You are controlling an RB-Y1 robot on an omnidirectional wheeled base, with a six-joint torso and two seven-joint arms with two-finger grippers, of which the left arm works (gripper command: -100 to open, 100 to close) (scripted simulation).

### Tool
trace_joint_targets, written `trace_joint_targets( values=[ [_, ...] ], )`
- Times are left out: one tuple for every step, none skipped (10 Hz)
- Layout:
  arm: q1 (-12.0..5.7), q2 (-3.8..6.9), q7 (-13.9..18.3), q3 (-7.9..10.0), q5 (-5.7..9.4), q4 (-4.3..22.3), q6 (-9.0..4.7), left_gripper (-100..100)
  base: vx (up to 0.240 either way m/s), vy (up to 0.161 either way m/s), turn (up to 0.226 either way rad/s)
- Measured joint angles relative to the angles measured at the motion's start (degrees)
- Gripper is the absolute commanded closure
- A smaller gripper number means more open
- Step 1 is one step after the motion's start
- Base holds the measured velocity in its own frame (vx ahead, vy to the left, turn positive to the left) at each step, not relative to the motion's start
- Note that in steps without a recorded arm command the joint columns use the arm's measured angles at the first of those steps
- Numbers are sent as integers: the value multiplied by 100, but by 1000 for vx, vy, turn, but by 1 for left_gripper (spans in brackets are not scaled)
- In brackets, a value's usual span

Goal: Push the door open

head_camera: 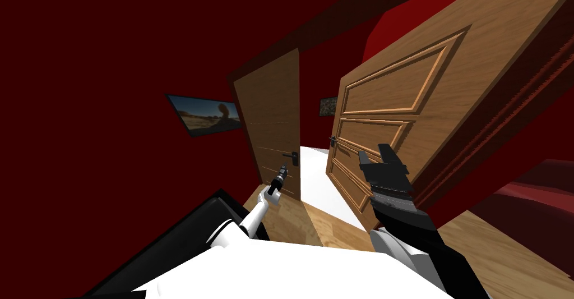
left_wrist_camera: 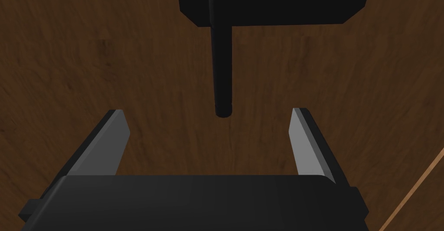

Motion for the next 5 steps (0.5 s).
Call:
trace_joint_targets(
  values=[
    [0,0,0,0,0,0,0,-100,0,0,0],
    [0,0,0,0,0,0,0,-100,0,0,0],
    [0,0,0,0,0,0,0,-100,0,0,0],
    [0,0,0,0,0,0,0,-100,11,-11,35],
    [-4,15,16,-13,3,3,-4,-100,8,-8,25]
  ],
)
